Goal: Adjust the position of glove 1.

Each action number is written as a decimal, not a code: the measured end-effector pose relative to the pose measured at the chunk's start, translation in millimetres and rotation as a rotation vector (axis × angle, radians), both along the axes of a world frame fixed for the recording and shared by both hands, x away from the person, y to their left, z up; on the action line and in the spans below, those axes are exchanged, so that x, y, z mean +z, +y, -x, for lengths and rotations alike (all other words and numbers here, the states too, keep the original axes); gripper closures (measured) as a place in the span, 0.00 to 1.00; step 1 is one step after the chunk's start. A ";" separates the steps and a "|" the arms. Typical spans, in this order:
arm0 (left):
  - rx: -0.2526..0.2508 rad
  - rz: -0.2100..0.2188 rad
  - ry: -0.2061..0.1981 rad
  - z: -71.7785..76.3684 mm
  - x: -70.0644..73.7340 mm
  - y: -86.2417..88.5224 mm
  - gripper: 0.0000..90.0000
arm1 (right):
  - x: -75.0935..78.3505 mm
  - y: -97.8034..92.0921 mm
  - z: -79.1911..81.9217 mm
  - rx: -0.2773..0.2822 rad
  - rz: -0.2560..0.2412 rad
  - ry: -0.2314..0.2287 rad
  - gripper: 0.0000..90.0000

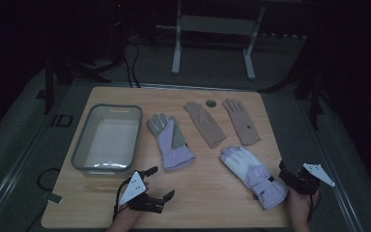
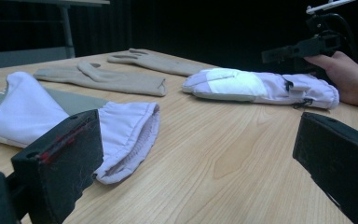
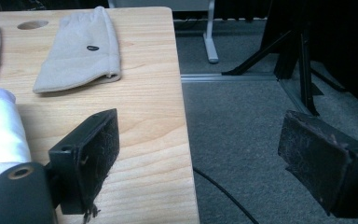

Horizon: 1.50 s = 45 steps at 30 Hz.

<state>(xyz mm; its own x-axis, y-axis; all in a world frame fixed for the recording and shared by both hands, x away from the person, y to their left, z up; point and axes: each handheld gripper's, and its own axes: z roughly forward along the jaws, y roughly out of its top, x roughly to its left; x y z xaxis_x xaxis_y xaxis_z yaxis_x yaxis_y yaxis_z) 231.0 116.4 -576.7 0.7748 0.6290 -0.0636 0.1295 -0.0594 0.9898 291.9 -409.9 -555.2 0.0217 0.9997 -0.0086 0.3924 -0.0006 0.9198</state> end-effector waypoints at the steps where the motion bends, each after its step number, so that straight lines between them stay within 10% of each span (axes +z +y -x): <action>1: 0.005 0.002 0.002 0.0 0.0 0.2 0.02 | 2.3 -0.9 -0.1 0.009 -0.009 0.001 0.14; 5: 0.001 0.001 0.003 -0.2 0.1 -0.2 0.02 | 5.9 -1.8 -0.9 0.012 -0.010 0.005 0.14; 30: 0.002 0.002 0.004 -0.2 0.1 -0.3 0.02 | 140.0 36.4 -31.4 0.259 -0.021 -0.037 0.18; 45: 0.003 0.000 0.001 0.0 0.0 -0.3 0.02 | 159.8 111.0 -53.5 0.483 -0.016 -0.031 0.14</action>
<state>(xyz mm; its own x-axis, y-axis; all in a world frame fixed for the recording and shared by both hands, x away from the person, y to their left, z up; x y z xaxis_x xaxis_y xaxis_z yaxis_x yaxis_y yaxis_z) 231.0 116.1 -576.7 0.7728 0.6314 -0.0639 0.1303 -0.0594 0.9897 345.4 -299.0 -395.4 -0.4450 0.8955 0.0006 0.3238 0.1603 0.9324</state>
